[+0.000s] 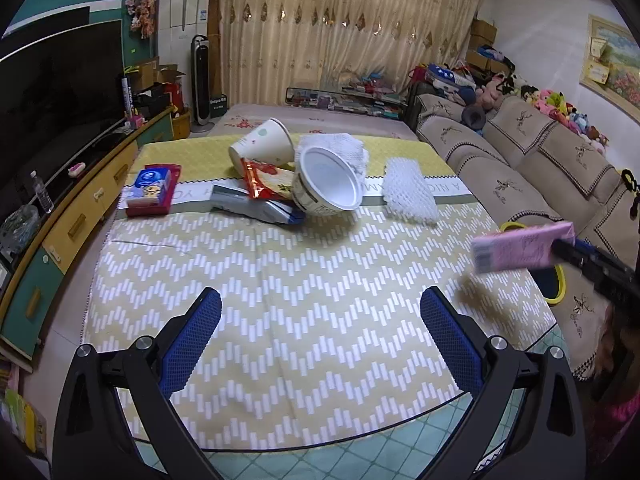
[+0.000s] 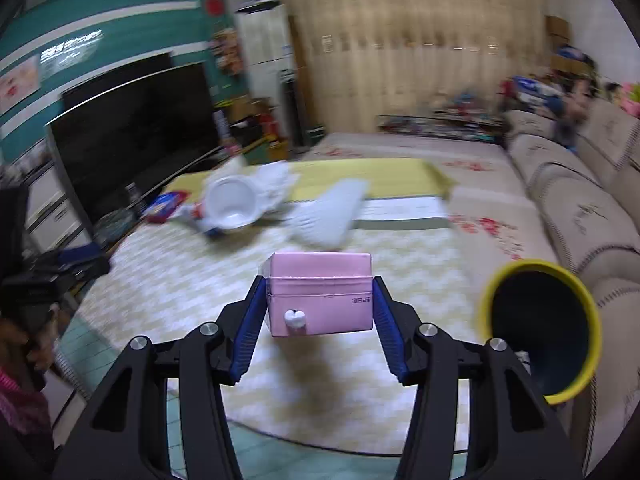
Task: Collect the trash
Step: 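Carry the carton over the bin and open the right gripper, then grasp the rim of the white plastic bowl with the left gripper, then carry the bowl over the bin and open the left gripper, then grasp the white foam mesh sleeve with the right gripper and lift it, then carry the foam sleeve over the bin and open the right gripper, then grasp the white towel with the left gripper and lift it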
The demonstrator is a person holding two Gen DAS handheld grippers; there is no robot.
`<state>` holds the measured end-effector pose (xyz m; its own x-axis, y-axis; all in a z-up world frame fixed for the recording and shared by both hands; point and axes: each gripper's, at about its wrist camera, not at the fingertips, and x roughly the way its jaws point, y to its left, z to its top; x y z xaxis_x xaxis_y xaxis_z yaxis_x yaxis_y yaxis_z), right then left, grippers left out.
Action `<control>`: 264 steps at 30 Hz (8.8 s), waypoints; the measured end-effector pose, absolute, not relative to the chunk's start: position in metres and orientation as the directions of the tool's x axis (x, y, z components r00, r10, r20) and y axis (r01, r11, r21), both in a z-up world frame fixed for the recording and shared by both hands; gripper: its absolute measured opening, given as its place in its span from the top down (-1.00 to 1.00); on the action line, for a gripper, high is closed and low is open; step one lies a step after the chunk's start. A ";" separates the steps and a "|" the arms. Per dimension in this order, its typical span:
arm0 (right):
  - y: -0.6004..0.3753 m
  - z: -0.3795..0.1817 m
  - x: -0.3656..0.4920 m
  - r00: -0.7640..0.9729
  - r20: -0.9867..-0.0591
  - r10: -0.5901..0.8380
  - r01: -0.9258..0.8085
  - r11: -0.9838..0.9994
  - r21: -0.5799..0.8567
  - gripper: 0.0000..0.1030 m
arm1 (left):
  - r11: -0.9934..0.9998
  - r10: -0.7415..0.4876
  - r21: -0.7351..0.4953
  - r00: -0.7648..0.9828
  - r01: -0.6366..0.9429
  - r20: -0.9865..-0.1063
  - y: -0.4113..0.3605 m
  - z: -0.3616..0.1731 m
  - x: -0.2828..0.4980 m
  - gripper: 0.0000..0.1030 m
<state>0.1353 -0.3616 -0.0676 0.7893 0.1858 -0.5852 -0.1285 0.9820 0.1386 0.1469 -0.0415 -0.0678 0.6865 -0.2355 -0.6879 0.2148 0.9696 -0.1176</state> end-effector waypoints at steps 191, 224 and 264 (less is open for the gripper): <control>-0.277 -0.147 0.389 0.550 -0.833 0.051 0.051 0.994 0.095 0.34 | 0.972 -0.213 -0.083 0.688 0.218 -0.694 -0.057 -0.132 0.257 -0.56; -0.556 -0.161 0.220 0.564 -0.775 -0.285 0.581 0.804 0.127 0.33 | 0.967 -0.215 -0.056 0.679 0.249 -0.702 -0.067 -0.139 0.256 -0.67; -0.419 -0.154 0.212 0.692 -0.720 -0.058 0.281 0.940 0.194 -0.05 | 0.945 -0.213 -0.030 0.546 0.325 -0.810 -0.134 -0.114 0.406 -0.07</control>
<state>0.2119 -0.4186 -0.1544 0.6919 -0.0584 -0.7196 0.2808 0.9400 0.1937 0.4062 -0.1344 -0.1142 0.5460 -0.2133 -0.8102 0.3250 0.9453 -0.0299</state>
